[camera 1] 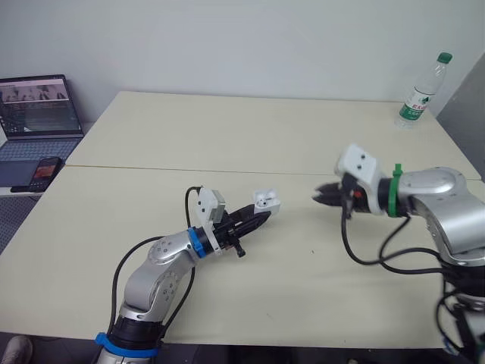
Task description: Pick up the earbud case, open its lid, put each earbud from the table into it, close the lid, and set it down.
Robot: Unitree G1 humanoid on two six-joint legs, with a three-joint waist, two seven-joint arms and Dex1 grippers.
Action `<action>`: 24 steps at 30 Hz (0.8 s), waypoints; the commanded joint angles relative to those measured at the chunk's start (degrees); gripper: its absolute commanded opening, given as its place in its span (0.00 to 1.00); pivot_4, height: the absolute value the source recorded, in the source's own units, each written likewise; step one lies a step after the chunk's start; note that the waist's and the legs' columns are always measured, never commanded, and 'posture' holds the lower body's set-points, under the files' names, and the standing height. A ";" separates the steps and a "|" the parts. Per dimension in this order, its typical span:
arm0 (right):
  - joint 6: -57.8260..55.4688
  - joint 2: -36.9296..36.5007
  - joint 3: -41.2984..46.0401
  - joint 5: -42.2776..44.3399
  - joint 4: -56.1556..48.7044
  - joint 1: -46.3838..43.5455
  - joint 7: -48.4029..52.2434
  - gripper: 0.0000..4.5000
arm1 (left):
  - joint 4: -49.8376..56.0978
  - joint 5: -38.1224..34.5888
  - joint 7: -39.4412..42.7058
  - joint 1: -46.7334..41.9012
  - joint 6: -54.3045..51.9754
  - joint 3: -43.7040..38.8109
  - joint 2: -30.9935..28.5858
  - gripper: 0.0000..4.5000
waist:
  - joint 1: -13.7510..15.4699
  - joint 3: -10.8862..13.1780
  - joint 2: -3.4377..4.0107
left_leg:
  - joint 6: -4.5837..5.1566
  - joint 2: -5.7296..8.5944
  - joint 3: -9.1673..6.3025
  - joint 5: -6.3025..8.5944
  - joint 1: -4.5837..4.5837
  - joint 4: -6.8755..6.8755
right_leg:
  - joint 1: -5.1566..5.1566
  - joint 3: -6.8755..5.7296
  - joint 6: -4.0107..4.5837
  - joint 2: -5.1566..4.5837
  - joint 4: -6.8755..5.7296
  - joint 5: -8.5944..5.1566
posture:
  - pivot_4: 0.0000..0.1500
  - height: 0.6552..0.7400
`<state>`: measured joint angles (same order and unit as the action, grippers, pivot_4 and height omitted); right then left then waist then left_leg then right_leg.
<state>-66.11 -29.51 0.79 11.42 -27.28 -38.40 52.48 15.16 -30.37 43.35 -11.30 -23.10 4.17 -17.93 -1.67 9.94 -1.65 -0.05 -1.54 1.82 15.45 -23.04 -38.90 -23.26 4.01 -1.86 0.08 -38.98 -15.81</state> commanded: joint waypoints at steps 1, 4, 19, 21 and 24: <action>-7.12 11.10 7.50 4.73 -6.63 -3.73 -9.39 0.09 | 0.88 -0.23 -0.65 -1.69 1.35 -0.65 0.80 0.17 | -0.01 0.00 0.01 | -0.01 -0.01 -0.02 0.00 -0.02 0.01 | -0.02 -0.02 0.00 0.00 0.00 0.00 | 1.00 1.00; -11.27 22.83 11.13 5.83 -9.31 -4.48 -17.77 0.09 | 0.43 -0.71 -1.01 -2.75 1.09 -1.11 1.24 0.17 | -0.01 -0.01 0.02 | -0.02 -0.02 -0.05 0.01 -0.06 0.05 | -0.05 -0.06 0.01 -0.02 -0.01 0.00 | 1.00 1.00; 7.92 23.30 -0.56 6.09 -11.04 10.93 -27.64 0.09 | 2.79 -4.30 -3.30 -3.69 -1.39 -3.36 1.56 0.17 | -0.37 -0.02 0.01 | -0.02 0.03 0.02 0.01 0.01 0.04 | -0.04 -0.06 0.00 -0.03 -0.01 0.00 | 1.00 1.00; 9.85 22.81 -1.68 5.91 -11.01 11.25 -28.43 0.09 | 2.78 -4.25 -3.38 -3.67 -1.44 -3.17 1.63 0.17 | -0.36 -0.02 0.00 | -0.02 0.01 0.00 0.01 0.02 0.04 | -0.03 -0.06 0.00 0.00 -0.01 0.00 | 1.00 1.00; 12.12 22.86 -2.09 6.14 -10.89 10.89 -29.77 0.09 | 2.65 -4.10 -3.29 -3.55 -1.35 -2.92 1.51 0.17 | -0.35 -0.02 0.00 | -0.02 0.02 0.02 0.01 0.02 0.04 | -0.03 -0.06 0.00 0.00 0.00 0.00 | 1.00 1.00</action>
<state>-56.47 -6.55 -1.45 17.01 -36.05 -26.79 23.52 15.41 -33.85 39.98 -14.15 -24.98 1.52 -16.52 -2.02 9.92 -1.65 -0.07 -1.51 1.85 15.46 -23.03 -38.86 -23.29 3.95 -1.87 0.08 -38.97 -15.82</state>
